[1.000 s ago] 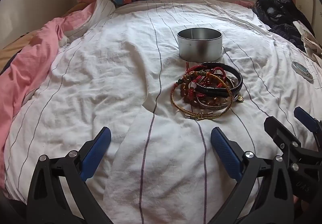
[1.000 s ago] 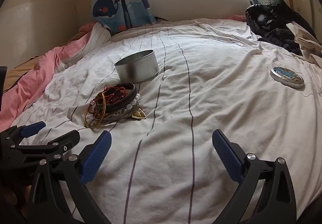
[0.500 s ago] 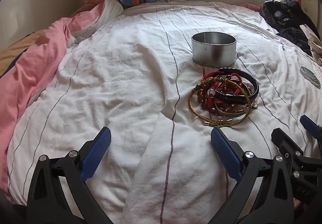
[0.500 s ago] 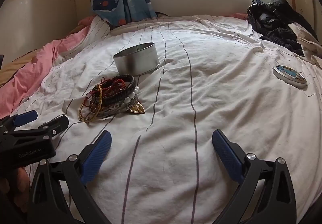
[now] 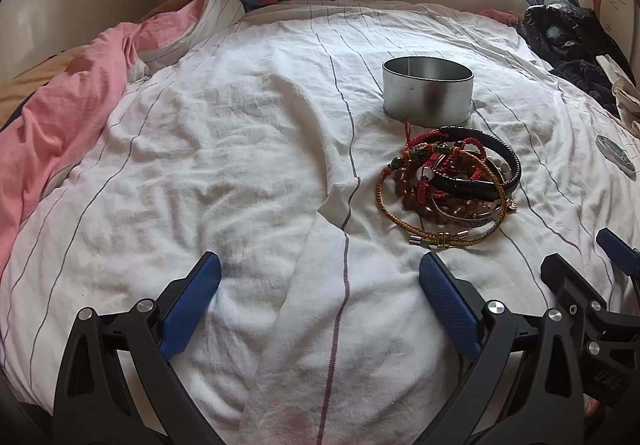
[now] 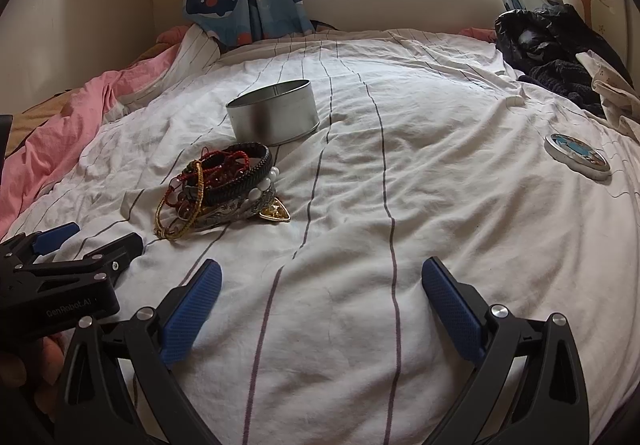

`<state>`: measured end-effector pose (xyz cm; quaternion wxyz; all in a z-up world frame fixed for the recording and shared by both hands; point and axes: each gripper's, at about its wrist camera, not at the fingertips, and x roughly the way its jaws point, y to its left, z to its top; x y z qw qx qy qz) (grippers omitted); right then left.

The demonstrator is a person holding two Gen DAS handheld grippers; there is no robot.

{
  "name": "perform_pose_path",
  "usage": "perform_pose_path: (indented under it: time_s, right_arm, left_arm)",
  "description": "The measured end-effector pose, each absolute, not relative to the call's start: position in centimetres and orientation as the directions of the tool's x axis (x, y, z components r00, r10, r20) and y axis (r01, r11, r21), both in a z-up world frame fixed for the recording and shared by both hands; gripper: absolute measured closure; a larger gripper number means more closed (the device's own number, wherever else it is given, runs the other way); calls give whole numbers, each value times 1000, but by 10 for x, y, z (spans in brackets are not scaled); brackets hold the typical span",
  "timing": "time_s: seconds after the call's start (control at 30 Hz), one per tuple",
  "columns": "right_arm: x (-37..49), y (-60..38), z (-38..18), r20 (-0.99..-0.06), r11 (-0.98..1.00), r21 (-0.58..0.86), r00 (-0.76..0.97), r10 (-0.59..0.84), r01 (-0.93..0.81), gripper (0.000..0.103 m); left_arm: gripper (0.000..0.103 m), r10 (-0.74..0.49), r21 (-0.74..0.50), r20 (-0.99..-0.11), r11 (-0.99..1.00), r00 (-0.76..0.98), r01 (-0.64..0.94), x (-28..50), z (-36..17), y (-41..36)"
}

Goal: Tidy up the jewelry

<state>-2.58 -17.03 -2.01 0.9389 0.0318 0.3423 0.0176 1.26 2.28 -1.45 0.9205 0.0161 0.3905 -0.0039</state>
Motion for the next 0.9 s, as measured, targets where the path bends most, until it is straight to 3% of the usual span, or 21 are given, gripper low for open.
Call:
perform_pose_path:
  time_s: [0.9]
  right_arm:
    - [-27, -167, -18, -629, 998, 57, 775, 54, -23, 7]
  left_arm:
    - [7, 3, 18, -707, 1000, 708, 13, 13, -15, 23]
